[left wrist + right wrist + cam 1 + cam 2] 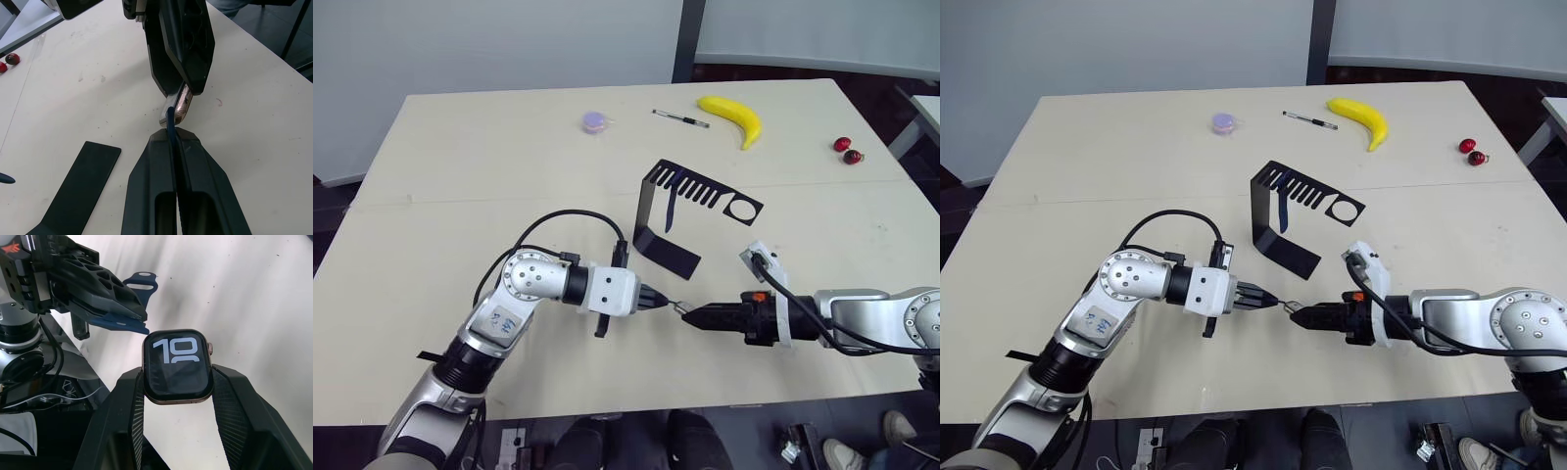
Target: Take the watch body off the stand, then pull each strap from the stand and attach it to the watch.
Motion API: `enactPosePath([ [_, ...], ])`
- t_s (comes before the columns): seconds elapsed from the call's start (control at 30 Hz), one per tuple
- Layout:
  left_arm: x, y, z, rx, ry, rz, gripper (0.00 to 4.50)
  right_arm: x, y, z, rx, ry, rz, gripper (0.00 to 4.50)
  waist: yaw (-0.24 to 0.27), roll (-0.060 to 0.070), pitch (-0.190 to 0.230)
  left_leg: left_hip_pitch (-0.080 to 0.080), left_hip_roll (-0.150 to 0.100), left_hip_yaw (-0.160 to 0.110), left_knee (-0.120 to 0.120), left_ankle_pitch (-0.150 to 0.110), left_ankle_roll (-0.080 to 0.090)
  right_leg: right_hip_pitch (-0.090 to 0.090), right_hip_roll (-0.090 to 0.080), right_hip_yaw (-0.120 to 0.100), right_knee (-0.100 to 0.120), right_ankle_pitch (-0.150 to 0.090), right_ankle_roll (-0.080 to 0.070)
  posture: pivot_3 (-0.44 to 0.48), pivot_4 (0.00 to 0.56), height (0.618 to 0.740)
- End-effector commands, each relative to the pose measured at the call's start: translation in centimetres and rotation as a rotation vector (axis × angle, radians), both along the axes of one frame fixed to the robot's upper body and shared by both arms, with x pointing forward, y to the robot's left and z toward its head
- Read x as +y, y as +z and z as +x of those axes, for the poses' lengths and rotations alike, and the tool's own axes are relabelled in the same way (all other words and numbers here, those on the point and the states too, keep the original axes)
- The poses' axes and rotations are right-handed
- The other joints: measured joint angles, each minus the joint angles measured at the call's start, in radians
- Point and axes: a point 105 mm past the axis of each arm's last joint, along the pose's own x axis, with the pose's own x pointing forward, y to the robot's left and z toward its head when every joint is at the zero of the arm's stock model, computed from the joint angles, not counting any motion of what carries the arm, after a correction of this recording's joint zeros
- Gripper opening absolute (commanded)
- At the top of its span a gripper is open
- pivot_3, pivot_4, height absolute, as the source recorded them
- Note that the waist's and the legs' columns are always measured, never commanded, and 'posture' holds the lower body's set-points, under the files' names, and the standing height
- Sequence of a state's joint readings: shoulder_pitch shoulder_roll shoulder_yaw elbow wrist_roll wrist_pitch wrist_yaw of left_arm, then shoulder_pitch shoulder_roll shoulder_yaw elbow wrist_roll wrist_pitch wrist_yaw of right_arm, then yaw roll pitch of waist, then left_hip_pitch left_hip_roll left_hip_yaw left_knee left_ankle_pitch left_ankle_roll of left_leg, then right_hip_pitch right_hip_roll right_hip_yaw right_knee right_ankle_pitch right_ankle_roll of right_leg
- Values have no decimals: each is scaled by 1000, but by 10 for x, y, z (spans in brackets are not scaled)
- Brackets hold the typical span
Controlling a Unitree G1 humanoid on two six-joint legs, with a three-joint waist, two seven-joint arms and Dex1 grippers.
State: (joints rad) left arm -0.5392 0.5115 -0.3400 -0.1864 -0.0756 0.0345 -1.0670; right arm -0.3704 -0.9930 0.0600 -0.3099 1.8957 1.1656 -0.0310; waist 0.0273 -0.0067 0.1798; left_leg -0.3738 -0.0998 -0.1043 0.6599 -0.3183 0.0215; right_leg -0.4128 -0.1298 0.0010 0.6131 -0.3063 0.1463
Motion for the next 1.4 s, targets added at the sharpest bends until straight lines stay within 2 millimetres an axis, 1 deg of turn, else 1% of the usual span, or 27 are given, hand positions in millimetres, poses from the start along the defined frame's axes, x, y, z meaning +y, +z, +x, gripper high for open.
enactPosePath([
  [0.03, -3, 10, -3, -34, -19, -18, 0, 5, 12, -3, -33, 25, 35, 1486, 0, 0, 0, 0, 0, 0, 0, 0, 0, 0, 0, 0, 0, 0, 0, 0, 150, 740],
  [0.33, 0, 11, -2, -35, -14, -11, 0, -1, 11, -1, -32, 11, 22, 1486, 0, 0, 0, 0, 0, 0, 0, 0, 0, 0, 0, 0, 0, 0, 0, 0, 150, 740],
  [0.93, -4, 10, -6, -20, -18, -25, 0, 3, 14, -1, -43, 19, 41, 1486, 0, 0, 0, 0, 0, 0, 0, 0, 0, 0, 0, 0, 0, 0, 0, 0, 150, 740],
  [1.4, 0, 9, -3, -24, -13, -11, 0, 0, 12, 2, -45, 0, 28, 1486, 0, 0, 0, 0, 0, 0, 0, 0, 0, 0, 0, 0, 0, 0, 0, 0, 150, 740],
])
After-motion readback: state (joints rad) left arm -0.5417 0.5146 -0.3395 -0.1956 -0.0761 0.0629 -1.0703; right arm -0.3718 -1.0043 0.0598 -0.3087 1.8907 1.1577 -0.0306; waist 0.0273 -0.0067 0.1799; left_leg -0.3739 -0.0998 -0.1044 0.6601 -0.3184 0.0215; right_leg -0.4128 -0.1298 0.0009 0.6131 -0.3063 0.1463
